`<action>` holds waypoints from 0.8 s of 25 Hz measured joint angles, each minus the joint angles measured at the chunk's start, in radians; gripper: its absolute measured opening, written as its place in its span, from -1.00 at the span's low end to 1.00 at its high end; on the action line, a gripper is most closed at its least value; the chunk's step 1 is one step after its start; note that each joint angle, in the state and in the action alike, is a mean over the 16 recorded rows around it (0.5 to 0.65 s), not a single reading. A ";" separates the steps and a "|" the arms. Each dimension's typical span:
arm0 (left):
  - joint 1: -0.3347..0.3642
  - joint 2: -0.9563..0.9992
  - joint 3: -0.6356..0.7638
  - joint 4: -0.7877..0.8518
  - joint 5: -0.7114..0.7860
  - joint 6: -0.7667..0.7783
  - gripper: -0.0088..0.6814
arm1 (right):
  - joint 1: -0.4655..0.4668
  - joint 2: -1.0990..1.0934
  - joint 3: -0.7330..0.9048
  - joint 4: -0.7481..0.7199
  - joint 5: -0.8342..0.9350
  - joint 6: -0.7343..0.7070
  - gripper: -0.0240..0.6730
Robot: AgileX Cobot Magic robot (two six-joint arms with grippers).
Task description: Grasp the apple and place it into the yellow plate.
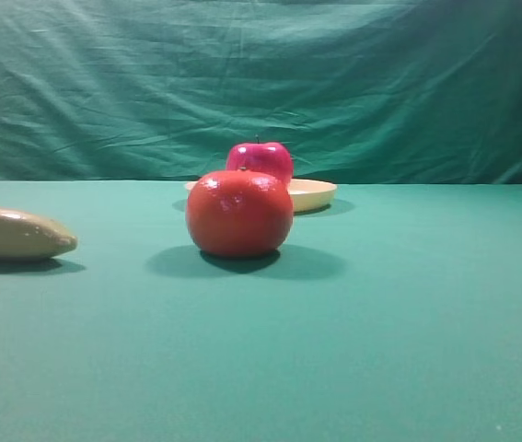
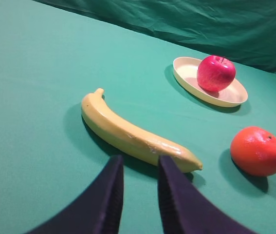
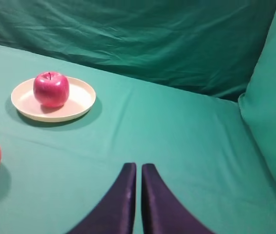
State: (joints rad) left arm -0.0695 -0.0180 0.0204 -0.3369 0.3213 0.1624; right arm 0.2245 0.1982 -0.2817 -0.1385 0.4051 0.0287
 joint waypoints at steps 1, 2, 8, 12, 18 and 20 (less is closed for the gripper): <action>0.000 0.000 0.000 0.000 0.000 0.000 -0.52 | -0.008 -0.027 0.028 0.001 -0.013 0.000 -0.93; 0.000 0.000 0.000 0.000 0.000 0.000 -0.52 | -0.016 -0.051 0.054 0.003 -0.026 0.001 -0.93; 0.000 0.000 0.000 0.000 0.000 0.000 -0.52 | -0.071 -0.161 0.196 0.014 -0.090 0.010 -0.93; 0.000 0.000 0.000 0.000 0.000 0.000 -0.52 | -0.111 -0.198 0.257 0.021 -0.116 0.016 -0.93; 0.000 0.000 0.000 0.000 0.000 0.000 -0.52 | -0.155 -0.210 0.302 0.029 -0.120 0.025 -0.93; 0.000 0.000 0.000 0.000 0.000 0.000 -0.52 | -0.162 -0.211 0.307 0.031 -0.109 0.026 -0.93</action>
State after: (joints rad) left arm -0.0695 -0.0180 0.0204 -0.3369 0.3213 0.1624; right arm 0.0621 -0.0123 0.0252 -0.1076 0.2963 0.0548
